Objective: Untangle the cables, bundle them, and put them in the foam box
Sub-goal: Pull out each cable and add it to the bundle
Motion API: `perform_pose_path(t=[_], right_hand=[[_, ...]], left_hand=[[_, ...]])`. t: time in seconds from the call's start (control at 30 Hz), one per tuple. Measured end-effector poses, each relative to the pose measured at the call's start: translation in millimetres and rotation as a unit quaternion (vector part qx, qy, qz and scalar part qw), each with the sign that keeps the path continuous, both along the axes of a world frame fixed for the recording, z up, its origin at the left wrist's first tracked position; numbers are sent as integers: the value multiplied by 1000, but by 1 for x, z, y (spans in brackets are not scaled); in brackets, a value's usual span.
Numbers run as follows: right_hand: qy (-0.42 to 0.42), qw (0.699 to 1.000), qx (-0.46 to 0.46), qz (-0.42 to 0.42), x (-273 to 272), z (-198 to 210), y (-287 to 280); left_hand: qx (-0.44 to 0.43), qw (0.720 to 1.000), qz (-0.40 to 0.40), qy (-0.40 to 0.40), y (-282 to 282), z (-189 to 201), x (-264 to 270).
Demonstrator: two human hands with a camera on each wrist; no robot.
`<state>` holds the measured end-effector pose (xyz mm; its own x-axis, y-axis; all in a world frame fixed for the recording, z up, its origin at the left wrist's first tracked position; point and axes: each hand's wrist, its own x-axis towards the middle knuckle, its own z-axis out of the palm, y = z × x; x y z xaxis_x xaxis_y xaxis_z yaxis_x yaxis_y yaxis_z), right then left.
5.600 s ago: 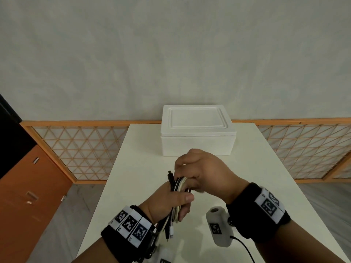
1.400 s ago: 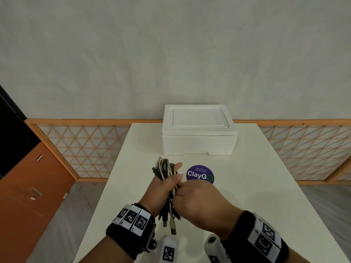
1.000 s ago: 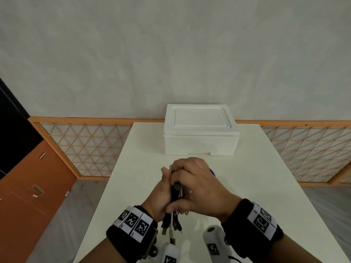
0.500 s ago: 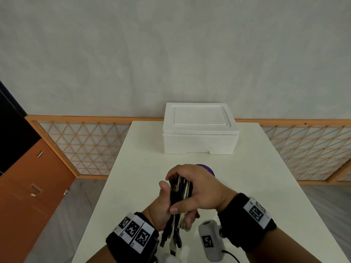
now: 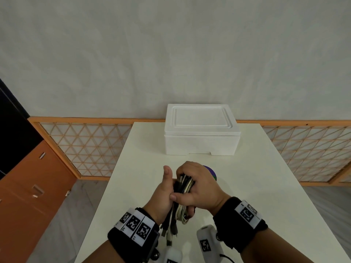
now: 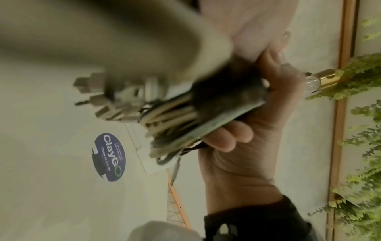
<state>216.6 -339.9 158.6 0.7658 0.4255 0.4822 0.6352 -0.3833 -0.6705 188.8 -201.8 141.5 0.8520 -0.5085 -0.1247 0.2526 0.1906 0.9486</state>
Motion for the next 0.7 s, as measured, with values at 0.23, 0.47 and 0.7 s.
perform_pose_path(t=[0.23,0.47,0.7], right_hand=[[34,996,22,-84,6,-9,-4],[197,955,194,-107,3,-13,-3],[254,945,175,-113,-6,-2,-3]], left_hand=[[147,983,34,-104,-5,8,-1],[182,976,73,-92,-5,15,-5],[84,993,-9,-86,2,19,-12]])
